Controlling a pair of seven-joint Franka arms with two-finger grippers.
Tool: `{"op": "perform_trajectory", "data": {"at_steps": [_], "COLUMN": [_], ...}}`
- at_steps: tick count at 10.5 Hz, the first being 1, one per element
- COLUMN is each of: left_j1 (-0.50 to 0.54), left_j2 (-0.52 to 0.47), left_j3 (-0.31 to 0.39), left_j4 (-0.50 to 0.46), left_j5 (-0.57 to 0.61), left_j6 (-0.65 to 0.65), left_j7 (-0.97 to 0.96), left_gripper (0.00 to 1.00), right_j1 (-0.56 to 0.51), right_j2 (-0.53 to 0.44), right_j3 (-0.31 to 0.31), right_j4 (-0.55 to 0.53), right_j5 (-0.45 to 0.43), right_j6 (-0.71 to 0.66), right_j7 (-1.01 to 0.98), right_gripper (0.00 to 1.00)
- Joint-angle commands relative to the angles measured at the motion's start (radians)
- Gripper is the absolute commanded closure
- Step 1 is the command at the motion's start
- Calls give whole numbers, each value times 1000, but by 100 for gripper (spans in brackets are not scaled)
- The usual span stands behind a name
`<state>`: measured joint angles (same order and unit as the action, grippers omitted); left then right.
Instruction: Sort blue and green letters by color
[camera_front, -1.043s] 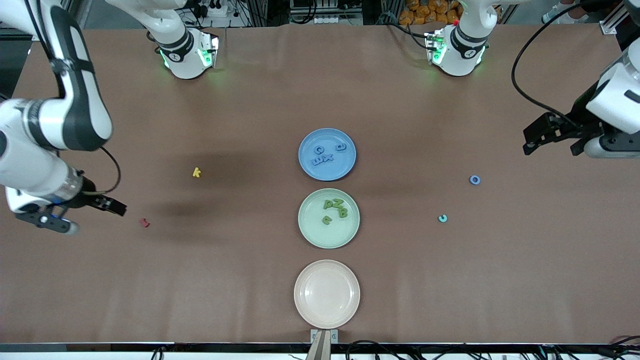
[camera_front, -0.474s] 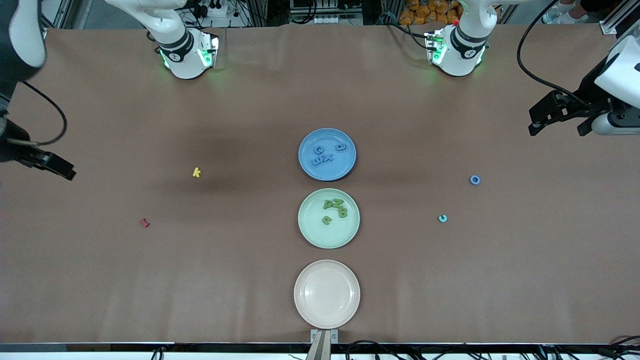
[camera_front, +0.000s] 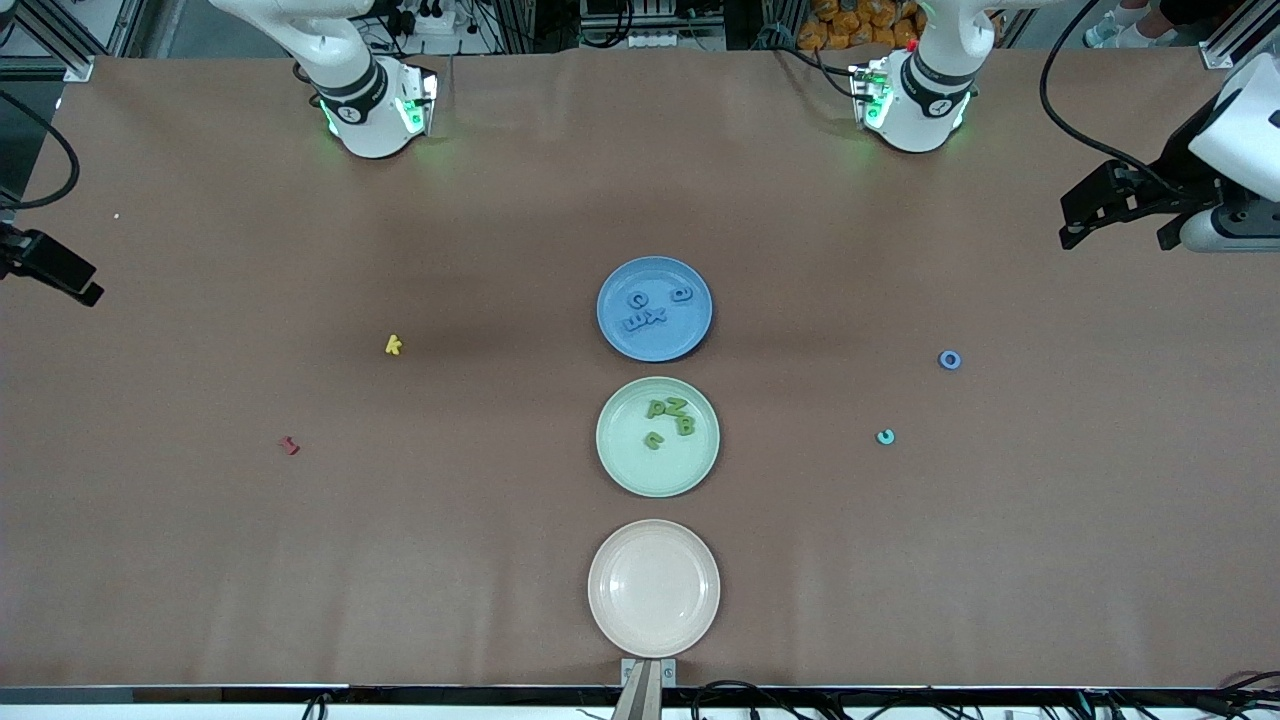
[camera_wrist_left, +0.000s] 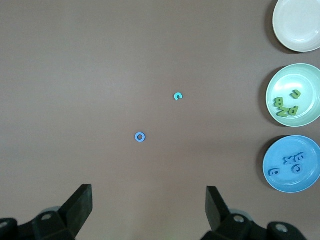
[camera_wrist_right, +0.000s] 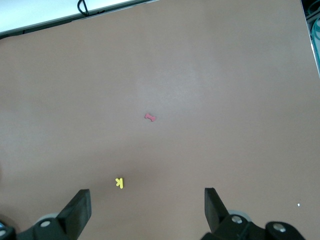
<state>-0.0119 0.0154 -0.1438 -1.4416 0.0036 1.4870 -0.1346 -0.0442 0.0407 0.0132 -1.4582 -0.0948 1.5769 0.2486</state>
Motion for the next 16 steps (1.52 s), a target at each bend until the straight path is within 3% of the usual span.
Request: {"op": "perform_trajectory", "data": {"at_steps": [1, 8, 10, 16], "left_j1": [6, 18, 18, 17], "left_j2": [-22, -12, -6, 15], "left_j3": [10, 15, 16, 16], "left_j4": [-19, -22, -19, -16], "left_j5": [-10, -4, -4, -4], "left_j6": [-21, -16, -14, -4], "left_j7": [45, 102, 102, 102], "left_gripper": [0, 0, 0, 0], "right_j1": [1, 1, -11, 0], "right_j2": [-5, 4, 4, 10], "right_j3": [-7, -1, -6, -7], "right_j4": [22, -2, -4, -5], "right_j5": [23, 39, 171, 147], "right_j6": [-41, -66, -71, -100], "right_j7": [-83, -107, -181, -175], "right_gripper": [0, 0, 0, 0]}}
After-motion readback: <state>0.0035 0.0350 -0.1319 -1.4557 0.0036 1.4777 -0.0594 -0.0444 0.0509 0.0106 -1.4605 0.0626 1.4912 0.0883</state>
